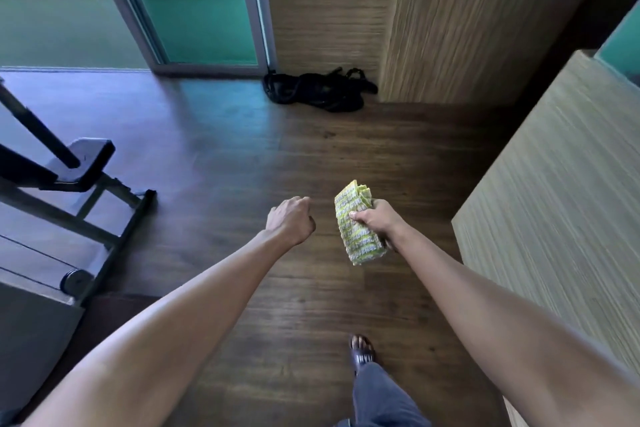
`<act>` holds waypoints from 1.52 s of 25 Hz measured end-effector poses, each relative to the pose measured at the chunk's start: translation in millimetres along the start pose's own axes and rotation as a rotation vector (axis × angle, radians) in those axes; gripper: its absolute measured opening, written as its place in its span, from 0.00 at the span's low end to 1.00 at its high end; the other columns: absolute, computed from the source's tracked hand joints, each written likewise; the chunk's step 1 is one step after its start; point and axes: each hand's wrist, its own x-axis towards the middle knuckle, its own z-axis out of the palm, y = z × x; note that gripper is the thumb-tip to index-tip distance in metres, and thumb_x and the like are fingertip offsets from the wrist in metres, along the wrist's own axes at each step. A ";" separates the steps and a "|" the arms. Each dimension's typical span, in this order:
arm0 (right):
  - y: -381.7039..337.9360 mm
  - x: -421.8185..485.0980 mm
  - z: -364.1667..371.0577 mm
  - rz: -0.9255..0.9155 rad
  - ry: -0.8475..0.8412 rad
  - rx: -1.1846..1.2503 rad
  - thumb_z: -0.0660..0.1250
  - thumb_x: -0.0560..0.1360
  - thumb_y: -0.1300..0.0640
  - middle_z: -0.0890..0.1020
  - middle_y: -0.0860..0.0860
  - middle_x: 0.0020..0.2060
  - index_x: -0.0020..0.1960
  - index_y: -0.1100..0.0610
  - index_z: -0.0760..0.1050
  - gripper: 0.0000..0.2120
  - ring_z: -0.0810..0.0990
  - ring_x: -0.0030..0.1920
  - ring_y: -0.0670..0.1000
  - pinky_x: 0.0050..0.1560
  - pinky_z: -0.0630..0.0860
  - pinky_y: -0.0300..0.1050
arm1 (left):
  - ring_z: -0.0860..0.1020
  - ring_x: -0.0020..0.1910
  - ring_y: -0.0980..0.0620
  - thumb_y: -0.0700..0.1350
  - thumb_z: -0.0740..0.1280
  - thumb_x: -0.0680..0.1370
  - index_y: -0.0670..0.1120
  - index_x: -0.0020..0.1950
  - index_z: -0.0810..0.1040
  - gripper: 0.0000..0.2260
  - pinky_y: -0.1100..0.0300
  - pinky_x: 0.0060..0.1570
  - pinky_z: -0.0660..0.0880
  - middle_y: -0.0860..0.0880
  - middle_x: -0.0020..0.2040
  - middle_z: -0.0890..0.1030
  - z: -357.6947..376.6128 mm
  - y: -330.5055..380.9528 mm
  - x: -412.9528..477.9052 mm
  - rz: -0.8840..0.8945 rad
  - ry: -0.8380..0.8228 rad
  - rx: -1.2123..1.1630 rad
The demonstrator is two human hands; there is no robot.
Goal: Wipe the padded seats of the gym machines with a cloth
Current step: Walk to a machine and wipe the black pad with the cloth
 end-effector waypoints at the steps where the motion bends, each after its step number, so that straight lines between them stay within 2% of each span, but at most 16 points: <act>1: -11.1 29.3 1.1 0.004 -0.018 -0.008 0.69 0.74 0.64 0.84 0.62 0.51 0.43 0.57 0.78 0.03 0.84 0.51 0.62 0.57 0.79 0.61 | 0.74 0.64 0.44 0.43 0.64 0.73 0.46 0.62 0.76 0.17 0.52 0.60 0.72 0.47 0.63 0.77 -0.7 -6.0 26.9 -0.019 -0.006 0.002; 5: -58.1 158.6 11.4 -0.010 -0.096 -0.050 0.69 0.74 0.65 0.83 0.64 0.50 0.43 0.59 0.78 0.03 0.83 0.51 0.63 0.57 0.78 0.62 | 0.74 0.64 0.45 0.44 0.64 0.73 0.47 0.62 0.75 0.17 0.51 0.61 0.72 0.48 0.63 0.77 -12.4 -37.2 140.2 -0.107 -0.021 -0.003; 7: -91.4 222.0 25.3 -0.021 -0.156 -0.072 0.68 0.74 0.66 0.82 0.63 0.49 0.46 0.62 0.78 0.02 0.83 0.47 0.61 0.55 0.79 0.59 | 0.74 0.65 0.45 0.44 0.63 0.74 0.47 0.63 0.75 0.17 0.51 0.62 0.72 0.48 0.64 0.77 -28.0 -59.8 190.7 -0.168 -0.010 -0.017; 10: -143.9 299.5 55.6 -0.051 -0.250 -0.151 0.68 0.75 0.68 0.81 0.63 0.48 0.56 0.70 0.77 0.11 0.79 0.38 0.55 0.49 0.78 0.53 | 0.74 0.65 0.44 0.44 0.62 0.74 0.47 0.63 0.75 0.17 0.50 0.61 0.73 0.47 0.64 0.77 -52.4 -99.5 250.1 -0.260 0.001 -0.045; 14: -206.9 381.7 127.0 -0.046 -0.399 -0.201 0.69 0.74 0.67 0.82 0.62 0.47 0.56 0.68 0.77 0.11 0.80 0.45 0.59 0.55 0.78 0.61 | 0.74 0.64 0.44 0.43 0.62 0.73 0.47 0.63 0.75 0.18 0.49 0.62 0.72 0.46 0.65 0.77 -80.3 -172.6 311.9 -0.418 0.024 -0.093; 16: -235.2 418.9 171.5 -0.073 -0.454 -0.231 0.69 0.73 0.67 0.82 0.60 0.45 0.53 0.64 0.78 0.09 0.80 0.46 0.58 0.55 0.78 0.62 | 0.74 0.65 0.44 0.44 0.62 0.73 0.48 0.65 0.74 0.20 0.50 0.63 0.72 0.47 0.65 0.76 -92.8 -218.0 338.9 -0.493 0.029 -0.111; 18: -268.0 453.8 224.6 -0.111 -0.522 -0.258 0.68 0.73 0.68 0.81 0.58 0.43 0.49 0.60 0.78 0.06 0.79 0.43 0.55 0.51 0.79 0.56 | 0.73 0.67 0.45 0.44 0.62 0.74 0.50 0.68 0.73 0.22 0.50 0.65 0.71 0.47 0.67 0.75 -107.4 -270.5 366.0 -0.561 0.037 -0.126; 20: -300.4 480.1 273.8 -0.136 -0.573 -0.268 0.66 0.75 0.69 0.79 0.55 0.39 0.46 0.58 0.76 0.07 0.77 0.38 0.51 0.42 0.77 0.46 | 0.72 0.67 0.46 0.44 0.61 0.74 0.50 0.69 0.72 0.22 0.51 0.65 0.70 0.48 0.67 0.75 -126.6 -322.7 389.5 -0.608 0.056 -0.136; 22: -332.1 505.4 323.8 -0.149 -0.616 -0.293 0.65 0.75 0.70 0.77 0.53 0.37 0.45 0.57 0.75 0.08 0.75 0.36 0.49 0.39 0.74 0.44 | 0.72 0.68 0.46 0.43 0.60 0.75 0.49 0.69 0.72 0.22 0.51 0.65 0.70 0.48 0.68 0.75 -149.8 -373.8 409.4 -0.659 0.083 -0.146; 27: -401.6 561.1 436.9 -0.141 -0.726 -0.369 0.63 0.73 0.70 0.77 0.54 0.37 0.41 0.56 0.75 0.10 0.76 0.42 0.53 0.47 0.74 0.48 | 0.73 0.66 0.43 0.43 0.60 0.76 0.48 0.67 0.73 0.19 0.50 0.63 0.70 0.46 0.66 0.76 -202.6 -481.0 442.8 -0.791 0.128 -0.156; 31: -445.5 604.2 531.8 -0.134 -0.818 -0.402 0.63 0.74 0.69 0.79 0.58 0.42 0.44 0.58 0.75 0.08 0.78 0.44 0.55 0.51 0.77 0.52 | 0.74 0.65 0.42 0.43 0.60 0.76 0.47 0.67 0.73 0.19 0.49 0.62 0.71 0.45 0.65 0.76 -224.2 -559.5 463.9 -0.896 0.139 -0.190; 33: -464.8 631.0 581.6 -0.136 -0.855 -0.447 0.64 0.74 0.67 0.80 0.58 0.43 0.43 0.57 0.76 0.06 0.79 0.45 0.56 0.55 0.78 0.55 | 0.74 0.64 0.42 0.42 0.60 0.76 0.47 0.67 0.73 0.18 0.49 0.62 0.71 0.44 0.64 0.77 -229.3 -603.5 477.6 -0.961 0.140 -0.213; 38: -503.5 689.3 698.2 -0.179 -0.956 -0.640 0.63 0.71 0.65 0.80 0.54 0.38 0.38 0.56 0.75 0.06 0.79 0.42 0.55 0.54 0.78 0.58 | 0.74 0.64 0.42 0.41 0.60 0.76 0.45 0.66 0.74 0.18 0.49 0.63 0.71 0.44 0.65 0.77 -238.2 -704.1 501.9 -1.140 0.169 -0.329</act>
